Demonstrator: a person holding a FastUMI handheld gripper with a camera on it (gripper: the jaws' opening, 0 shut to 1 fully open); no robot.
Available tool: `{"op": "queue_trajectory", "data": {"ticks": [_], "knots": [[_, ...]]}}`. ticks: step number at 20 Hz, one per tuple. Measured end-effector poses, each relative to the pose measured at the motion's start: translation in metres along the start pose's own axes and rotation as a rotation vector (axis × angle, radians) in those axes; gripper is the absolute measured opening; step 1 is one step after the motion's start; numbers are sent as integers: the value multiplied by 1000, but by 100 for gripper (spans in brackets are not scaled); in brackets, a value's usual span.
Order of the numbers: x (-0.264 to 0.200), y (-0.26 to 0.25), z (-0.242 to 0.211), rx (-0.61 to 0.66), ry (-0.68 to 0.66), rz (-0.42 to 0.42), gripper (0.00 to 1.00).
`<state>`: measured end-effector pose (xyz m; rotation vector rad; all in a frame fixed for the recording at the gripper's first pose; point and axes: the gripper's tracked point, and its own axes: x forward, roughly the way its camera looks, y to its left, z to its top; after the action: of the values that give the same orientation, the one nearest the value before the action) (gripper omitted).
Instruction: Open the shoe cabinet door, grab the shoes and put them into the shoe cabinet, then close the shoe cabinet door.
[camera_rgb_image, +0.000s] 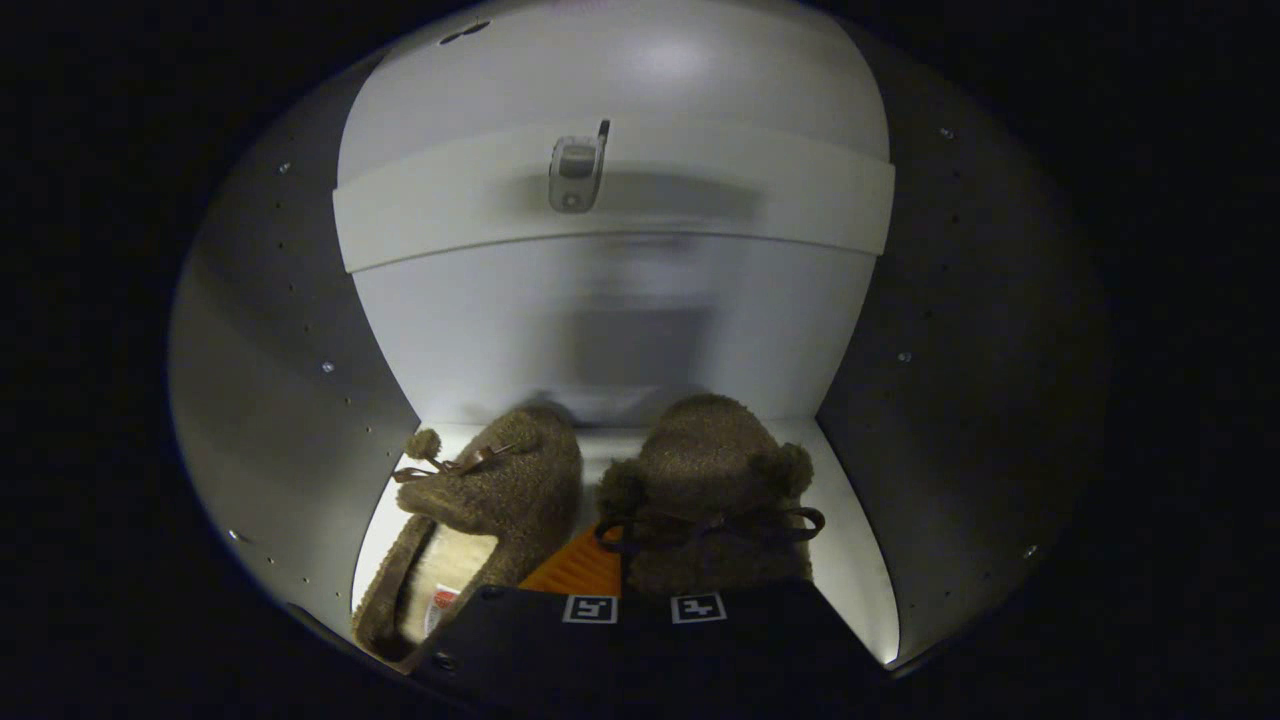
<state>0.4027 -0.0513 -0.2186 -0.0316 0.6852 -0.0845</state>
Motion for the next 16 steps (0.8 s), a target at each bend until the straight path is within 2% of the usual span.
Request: {"op": "queue_trajectory", "data": {"ticks": [6, 7, 10, 12, 14, 15, 16], "knots": [[10, -5, -1, 17, 31, -14, 6], [10, -4, -3, 12, 39, -7, 12], [-6, 0, -6, -34, 39, -3, 51], [-22, 2, -3, -23, 11, 1, 77], [-39, 0, 1, -13, -29, -10, 81], [-48, 0, 2, -16, -41, -11, 90], [-59, 0, 3, -24, -58, -16, 91]]}}
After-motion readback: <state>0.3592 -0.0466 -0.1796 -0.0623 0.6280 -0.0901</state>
